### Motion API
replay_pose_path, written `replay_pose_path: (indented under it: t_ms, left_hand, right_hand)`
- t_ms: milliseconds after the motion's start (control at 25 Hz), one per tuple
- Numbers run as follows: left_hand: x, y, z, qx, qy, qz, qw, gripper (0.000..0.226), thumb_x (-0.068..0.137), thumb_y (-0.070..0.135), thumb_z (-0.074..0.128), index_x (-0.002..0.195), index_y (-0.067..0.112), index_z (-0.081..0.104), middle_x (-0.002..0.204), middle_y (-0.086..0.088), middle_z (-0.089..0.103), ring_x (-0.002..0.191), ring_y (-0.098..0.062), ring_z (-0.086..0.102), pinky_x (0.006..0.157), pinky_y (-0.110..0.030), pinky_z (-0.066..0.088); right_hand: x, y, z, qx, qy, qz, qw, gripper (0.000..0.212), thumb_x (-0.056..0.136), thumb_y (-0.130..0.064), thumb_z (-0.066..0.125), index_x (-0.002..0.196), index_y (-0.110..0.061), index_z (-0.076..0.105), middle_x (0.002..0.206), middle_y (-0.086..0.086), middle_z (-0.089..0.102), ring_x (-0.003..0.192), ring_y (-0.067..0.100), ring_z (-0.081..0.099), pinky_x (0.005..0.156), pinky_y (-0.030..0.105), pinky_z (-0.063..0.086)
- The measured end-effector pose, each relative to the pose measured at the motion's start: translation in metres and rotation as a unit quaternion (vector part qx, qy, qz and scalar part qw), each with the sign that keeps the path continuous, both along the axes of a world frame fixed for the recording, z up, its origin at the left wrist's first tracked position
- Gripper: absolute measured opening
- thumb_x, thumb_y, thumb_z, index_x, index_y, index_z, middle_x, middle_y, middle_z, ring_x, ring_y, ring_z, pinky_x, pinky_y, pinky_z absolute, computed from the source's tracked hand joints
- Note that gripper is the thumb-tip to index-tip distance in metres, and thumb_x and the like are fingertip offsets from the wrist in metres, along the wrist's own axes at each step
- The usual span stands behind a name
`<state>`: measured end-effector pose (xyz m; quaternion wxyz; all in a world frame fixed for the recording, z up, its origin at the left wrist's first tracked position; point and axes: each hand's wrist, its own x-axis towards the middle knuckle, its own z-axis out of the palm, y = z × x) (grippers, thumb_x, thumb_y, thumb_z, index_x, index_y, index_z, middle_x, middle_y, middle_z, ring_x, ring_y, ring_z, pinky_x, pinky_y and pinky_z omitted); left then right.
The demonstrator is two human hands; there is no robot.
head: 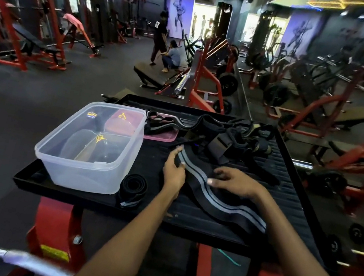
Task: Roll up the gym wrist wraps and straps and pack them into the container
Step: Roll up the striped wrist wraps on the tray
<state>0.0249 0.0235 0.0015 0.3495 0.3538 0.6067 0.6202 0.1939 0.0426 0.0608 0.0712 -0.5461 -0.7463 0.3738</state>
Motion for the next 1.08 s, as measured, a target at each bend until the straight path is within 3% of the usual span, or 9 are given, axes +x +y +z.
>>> replay_pose_path:
  t_ms: [240, 360, 520, 640, 720, 800, 920, 1000, 1080]
  left_hand:
    - [0.003, -0.001, -0.001, 0.018, 0.111, -0.016, 0.994, 0.047, 0.091, -0.007, 0.046, 0.13, 0.02, 0.052, 0.136, -0.002, 0.052, 0.126, -0.017, 0.047, 0.107, -0.023, 0.034]
    - [0.003, 0.0, -0.003, 0.008, 0.121, -0.036, 0.992, 0.046, 0.091, -0.007, 0.046, 0.129, 0.018, 0.053, 0.135, -0.004, 0.053, 0.126, -0.018, 0.048, 0.108, -0.027, 0.036]
    - [-0.005, -0.001, -0.001, -0.01, 0.077, 0.003, 0.997, 0.05, 0.089, -0.011, 0.043, 0.128, 0.02, 0.053, 0.132, -0.006, 0.054, 0.12, -0.018, 0.051, 0.089, -0.014, 0.037]
    - [-0.005, -0.002, 0.001, -0.018, 0.035, -0.005, 0.999, 0.054, 0.089, -0.007, 0.044, 0.133, 0.025, 0.04, 0.122, -0.008, 0.055, 0.097, -0.016, 0.057, 0.069, -0.01, 0.041]
    - [-0.003, 0.0, 0.0, -0.023, -0.001, -0.04, 0.999, 0.058, 0.09, -0.005, 0.048, 0.135, 0.025, 0.028, 0.132, -0.011, 0.048, 0.114, -0.021, 0.054, 0.083, -0.014, 0.043]
    - [-0.002, 0.002, -0.001, -0.017, -0.025, -0.081, 0.996, 0.06, 0.09, -0.006, 0.049, 0.136, 0.023, 0.025, 0.138, -0.012, 0.043, 0.131, -0.026, 0.042, 0.102, -0.029, 0.038]
    - [-0.001, 0.003, -0.003, -0.007, 0.03, -0.132, 0.991, 0.048, 0.09, -0.007, 0.048, 0.129, 0.022, 0.042, 0.131, -0.007, 0.051, 0.126, -0.023, 0.046, 0.105, -0.035, 0.04]
    - [-0.001, 0.005, -0.005, 0.005, 0.072, -0.142, 0.987, 0.038, 0.091, -0.003, 0.048, 0.12, 0.021, 0.051, 0.118, -0.001, 0.058, 0.116, -0.02, 0.052, 0.097, -0.029, 0.042]
    - [-0.002, 0.003, -0.005, 0.02, 0.057, -0.133, 0.989, 0.027, 0.092, 0.005, 0.049, 0.111, 0.023, 0.053, 0.104, 0.005, 0.06, 0.106, -0.017, 0.055, 0.092, -0.027, 0.042]
  right_hand:
    - [0.002, -0.004, 0.001, -0.094, -0.131, 0.04, 0.986, 0.034, 0.087, -0.046, 0.061, 0.095, -0.015, 0.051, 0.083, 0.001, 0.05, 0.069, 0.014, 0.05, 0.057, 0.025, 0.044]
    - [0.001, -0.009, 0.021, -0.116, -0.183, 0.096, 0.971, 0.026, 0.094, -0.041, 0.051, 0.099, -0.016, 0.044, 0.073, 0.0, 0.048, 0.054, 0.011, 0.043, 0.049, 0.022, 0.036]
    - [0.006, -0.02, 0.041, -0.185, 0.0, 0.068, 0.98, 0.008, 0.098, -0.017, 0.049, 0.091, -0.012, 0.048, 0.042, -0.004, 0.046, 0.029, 0.004, 0.038, 0.03, 0.016, 0.028]
    - [0.006, -0.03, 0.024, -0.231, 0.013, 0.068, 0.97, 0.009, 0.098, -0.01, 0.044, 0.095, -0.008, 0.053, 0.068, 0.005, 0.064, 0.042, 0.007, 0.057, 0.037, 0.02, 0.046]
    - [0.004, -0.031, 0.013, -0.222, 0.003, 0.053, 0.974, 0.022, 0.099, -0.03, 0.044, 0.108, -0.012, 0.051, 0.092, 0.006, 0.062, 0.061, 0.012, 0.062, 0.049, 0.021, 0.051]
    - [-0.005, -0.025, 0.004, -0.142, 0.131, -0.054, 0.98, 0.037, 0.095, -0.05, 0.04, 0.105, -0.017, 0.051, 0.089, 0.0, 0.055, 0.068, 0.01, 0.056, 0.055, 0.02, 0.047]
    - [-0.03, -0.005, -0.011, -0.065, 0.336, -0.171, 0.924, 0.056, 0.091, -0.062, 0.034, 0.126, -0.021, 0.05, 0.108, 0.001, 0.056, 0.093, 0.013, 0.055, 0.071, 0.023, 0.045]
    - [-0.045, 0.005, -0.02, -0.027, 0.365, -0.198, 0.909, 0.051, 0.092, -0.058, 0.039, 0.12, -0.021, 0.06, 0.112, 0.005, 0.061, 0.101, 0.016, 0.058, 0.08, 0.026, 0.047]
    - [-0.051, 0.01, -0.025, -0.009, 0.377, -0.22, 0.9, 0.034, 0.094, -0.037, 0.051, 0.109, -0.011, 0.066, 0.097, 0.002, 0.066, 0.088, 0.01, 0.061, 0.069, 0.013, 0.046]
